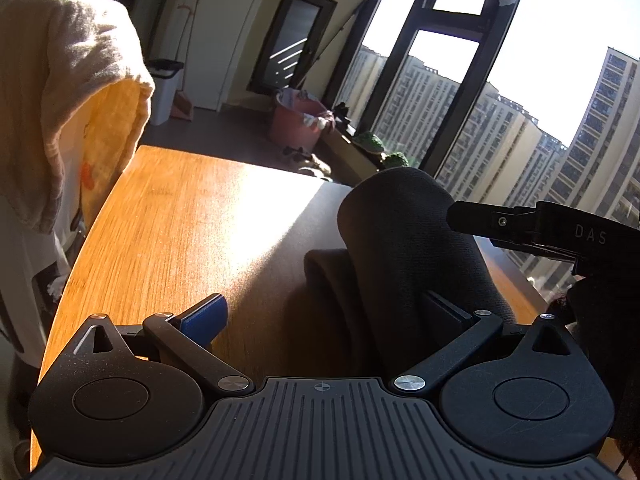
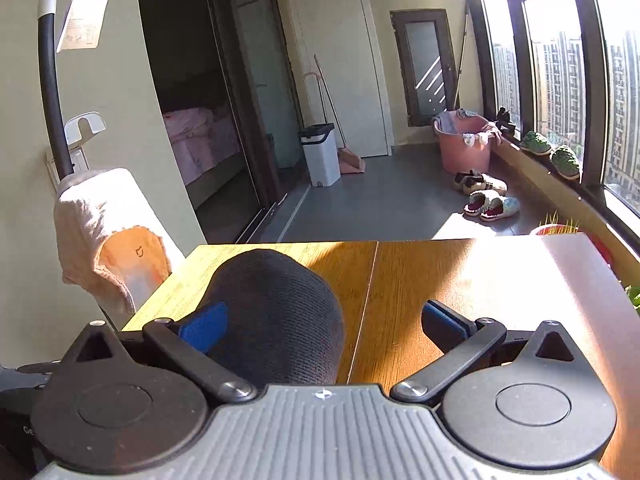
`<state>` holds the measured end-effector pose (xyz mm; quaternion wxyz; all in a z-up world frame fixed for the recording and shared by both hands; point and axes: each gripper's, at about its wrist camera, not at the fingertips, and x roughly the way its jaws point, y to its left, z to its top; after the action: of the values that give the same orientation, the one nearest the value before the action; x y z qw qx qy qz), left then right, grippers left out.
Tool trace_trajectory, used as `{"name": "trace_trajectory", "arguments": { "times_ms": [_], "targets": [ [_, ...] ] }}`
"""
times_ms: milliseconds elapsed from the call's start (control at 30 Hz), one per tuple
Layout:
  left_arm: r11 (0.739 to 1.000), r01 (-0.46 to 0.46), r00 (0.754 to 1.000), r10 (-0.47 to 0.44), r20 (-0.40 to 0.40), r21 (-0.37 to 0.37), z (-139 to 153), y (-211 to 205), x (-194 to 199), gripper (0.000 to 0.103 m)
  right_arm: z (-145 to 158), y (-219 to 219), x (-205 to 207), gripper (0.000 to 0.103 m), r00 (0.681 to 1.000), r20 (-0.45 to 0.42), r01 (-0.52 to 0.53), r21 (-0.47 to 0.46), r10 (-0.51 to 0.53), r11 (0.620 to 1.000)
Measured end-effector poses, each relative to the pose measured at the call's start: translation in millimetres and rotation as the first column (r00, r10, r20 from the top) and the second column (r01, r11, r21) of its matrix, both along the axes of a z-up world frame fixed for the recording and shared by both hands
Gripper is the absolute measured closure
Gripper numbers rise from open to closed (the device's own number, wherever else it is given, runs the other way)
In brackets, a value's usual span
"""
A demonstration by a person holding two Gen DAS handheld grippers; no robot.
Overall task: Fold clothes
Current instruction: 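Roll the sock onto its cuff with the right gripper while the left gripper steadies it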
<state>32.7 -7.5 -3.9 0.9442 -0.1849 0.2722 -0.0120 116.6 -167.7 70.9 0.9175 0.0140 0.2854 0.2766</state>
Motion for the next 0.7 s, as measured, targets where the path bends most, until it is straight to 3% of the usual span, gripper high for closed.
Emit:
{"name": "trace_trajectory", "arguments": {
  "times_ms": [100,233,433,500,600,700],
  "targets": [
    [1.000,-0.005,1.000,0.005,-0.001,-0.004,-0.4,1.2,-0.2,0.000,-14.0,15.7,19.7,0.000,0.998,-0.034,0.044,-0.072,-0.046,0.996],
    [1.000,-0.004,1.000,0.004,-0.005,-0.009,-1.0,2.4,0.4,0.000,-22.3,25.6,10.7,0.000,0.997,0.061,0.057,-0.117,-0.051,0.991],
    [1.000,0.002,1.000,-0.002,-0.004,-0.005,-0.9,1.9,0.1,0.000,-14.8,-14.7,2.4,0.000,0.997,-0.046,0.058,0.075,-0.055,0.995],
    [1.000,0.004,1.000,-0.004,-0.003,-0.008,-1.6,2.7,-0.2,0.000,-17.0,-24.5,-7.5,0.000,0.997,-0.058,0.054,0.085,-0.049,0.995],
    [1.000,0.010,1.000,-0.010,0.000,-0.017,-2.5,3.2,-0.6,0.000,-26.7,-25.7,-16.1,0.000,0.997,-0.063,0.043,0.025,-0.042,0.999],
    [0.999,-0.007,1.000,0.007,0.005,-0.042,-3.7,4.8,-3.5,0.000,-30.5,-30.2,-14.0,0.000,0.993,-0.113,0.031,0.045,-0.025,0.999]
  ]
}}
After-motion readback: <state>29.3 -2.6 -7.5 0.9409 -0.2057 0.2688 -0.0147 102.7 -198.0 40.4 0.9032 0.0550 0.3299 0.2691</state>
